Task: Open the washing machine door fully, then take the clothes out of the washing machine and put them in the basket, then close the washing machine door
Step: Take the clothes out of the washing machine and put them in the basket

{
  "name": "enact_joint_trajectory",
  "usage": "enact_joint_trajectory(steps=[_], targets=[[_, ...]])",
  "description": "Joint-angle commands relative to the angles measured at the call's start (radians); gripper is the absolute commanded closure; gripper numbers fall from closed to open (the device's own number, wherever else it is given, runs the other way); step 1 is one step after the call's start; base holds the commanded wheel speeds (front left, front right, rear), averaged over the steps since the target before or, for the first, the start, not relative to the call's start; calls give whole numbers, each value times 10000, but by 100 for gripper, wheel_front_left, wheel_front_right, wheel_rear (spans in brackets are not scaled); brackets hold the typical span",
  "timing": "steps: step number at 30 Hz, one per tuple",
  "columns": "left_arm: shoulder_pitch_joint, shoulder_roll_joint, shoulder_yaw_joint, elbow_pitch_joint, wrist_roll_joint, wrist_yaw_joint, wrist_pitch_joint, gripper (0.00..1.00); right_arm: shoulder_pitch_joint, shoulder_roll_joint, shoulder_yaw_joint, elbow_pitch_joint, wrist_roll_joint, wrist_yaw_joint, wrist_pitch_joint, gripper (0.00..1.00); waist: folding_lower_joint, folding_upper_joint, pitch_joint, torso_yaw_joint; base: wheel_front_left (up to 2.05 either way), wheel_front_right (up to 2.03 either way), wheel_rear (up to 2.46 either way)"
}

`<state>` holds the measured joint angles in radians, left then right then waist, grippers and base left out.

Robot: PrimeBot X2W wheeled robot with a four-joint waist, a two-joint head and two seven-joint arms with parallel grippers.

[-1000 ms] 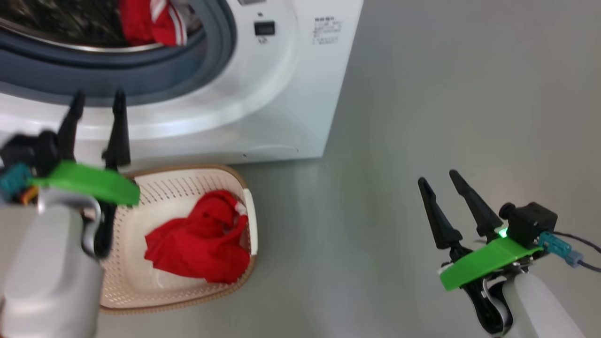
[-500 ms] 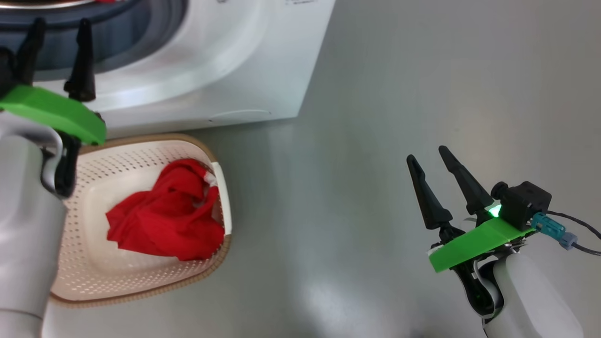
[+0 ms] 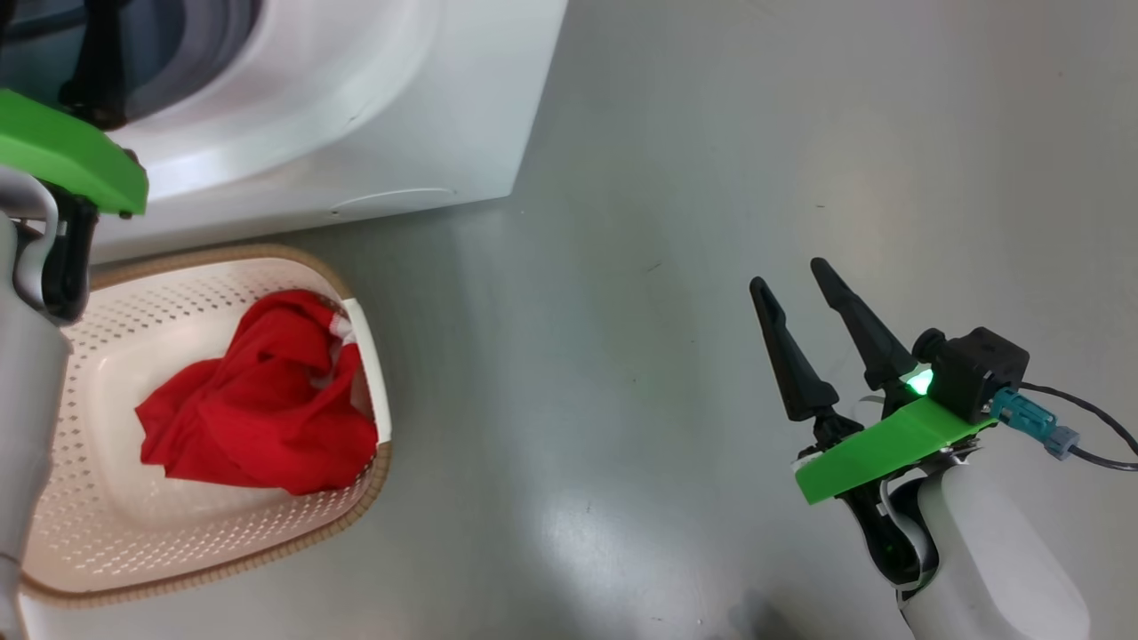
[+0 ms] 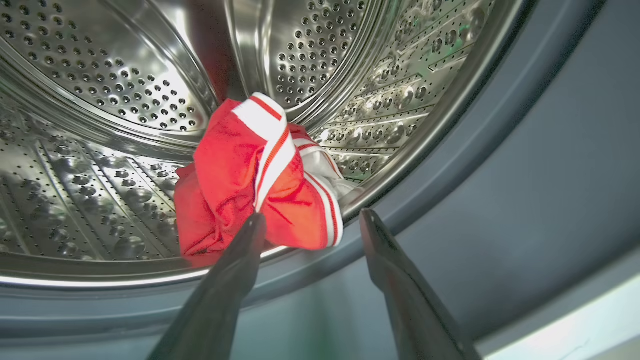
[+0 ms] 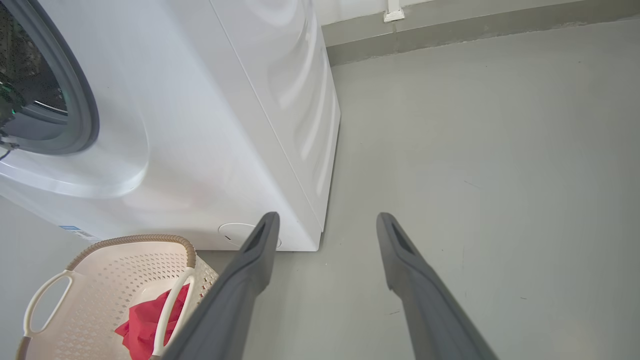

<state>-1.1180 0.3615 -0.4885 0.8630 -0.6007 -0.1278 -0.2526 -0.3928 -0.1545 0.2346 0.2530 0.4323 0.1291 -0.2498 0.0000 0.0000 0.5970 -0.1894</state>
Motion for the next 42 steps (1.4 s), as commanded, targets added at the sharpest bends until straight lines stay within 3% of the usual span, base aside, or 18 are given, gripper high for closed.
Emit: enact_joint_trajectory(steps=[1,18,19,20,21,22,31,42], targets=[[-264,594,-10,-188,-168,-28,-91,0,156,37,225,-225,-27,16,-120,0,0,0,11,-100,0,0,0],[-731,1297,-1092,372,-993,-28,-91,0,269,16,549,-240,39,16,-120,0,0,0,-43,-561,0,0,0],[-765,1324,-1154,402,-1042,-28,-91,9,273,17,556,-244,41,16,-120,0,0,0,-46,-574,0,0,0],[-786,1345,-1225,439,-1099,-29,-91,41,278,22,560,-247,43,16,-120,0,0,0,-48,-589,0,0,0],[-798,1363,-1334,470,-1138,-29,-91,89,283,29,562,-248,42,16,-120,0,0,0,-59,-599,0,0,0],[-814,1382,-1415,492,-1193,-29,-91,100,288,37,568,-250,39,16,-120,0,0,0,-67,-609,0,0,0],[-889,1360,-1659,349,-1594,-29,-91,100,280,-2,466,-292,-2,16,-120,0,0,0,-127,-459,0,0,0],[284,819,-155,-670,-1182,-29,-91,100,326,-153,405,-237,-32,16,-120,0,0,0,-631,161,0,0,0]])
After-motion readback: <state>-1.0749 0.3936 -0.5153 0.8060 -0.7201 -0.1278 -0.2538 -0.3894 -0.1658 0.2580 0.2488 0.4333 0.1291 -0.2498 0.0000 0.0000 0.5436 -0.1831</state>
